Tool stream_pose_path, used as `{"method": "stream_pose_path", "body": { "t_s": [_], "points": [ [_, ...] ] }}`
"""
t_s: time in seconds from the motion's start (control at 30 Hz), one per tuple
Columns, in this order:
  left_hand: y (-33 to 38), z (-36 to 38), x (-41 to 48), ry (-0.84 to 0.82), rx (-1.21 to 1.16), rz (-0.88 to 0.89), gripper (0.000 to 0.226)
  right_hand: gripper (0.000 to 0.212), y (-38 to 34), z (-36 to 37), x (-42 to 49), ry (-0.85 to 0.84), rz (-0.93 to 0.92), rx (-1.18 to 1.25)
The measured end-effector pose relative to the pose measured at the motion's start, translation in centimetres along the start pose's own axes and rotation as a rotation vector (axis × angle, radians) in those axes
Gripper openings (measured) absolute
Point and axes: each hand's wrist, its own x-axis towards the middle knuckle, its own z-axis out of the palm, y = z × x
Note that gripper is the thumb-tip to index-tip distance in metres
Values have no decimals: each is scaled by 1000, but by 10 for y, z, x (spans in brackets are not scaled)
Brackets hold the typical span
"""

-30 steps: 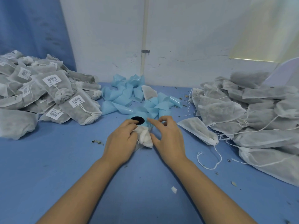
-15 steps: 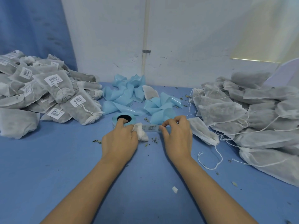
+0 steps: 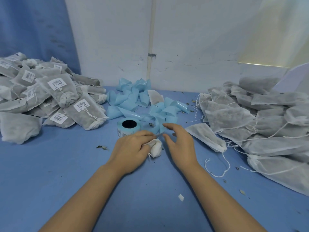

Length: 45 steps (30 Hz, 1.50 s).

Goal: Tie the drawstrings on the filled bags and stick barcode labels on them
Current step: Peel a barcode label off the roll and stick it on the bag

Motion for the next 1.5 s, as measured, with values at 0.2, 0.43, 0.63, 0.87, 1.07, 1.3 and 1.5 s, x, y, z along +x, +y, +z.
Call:
{"method": "stream_pose_path", "body": {
  "t_s": [0.2,0.43,0.63,0.87,1.07,1.3,1.5],
  "points": [
    [1,-1,0,1,-37,-16,51,31,-3,-2,-1,-7,4,158],
    [2,0,-1,28,-41,-51,50,36,-2,-3,1,4,113,366],
    [3,-1,0,46,-104,-99,49,29,1,-5,3,21,154,458],
    [4,-1,-1,32,-97,-75,51,33,2,-2,3,-69,69,354],
    [3,-3,-1,3,-164,-9,52,20,8,0,6,-72,88,317],
    [2,-2,-1,37,-268,-31,50,20,4,-2,5,-132,55,394],
    [2,-2,1,50,-273,-31,50,16,5,-2,8,-112,167,575]
  ]
}}
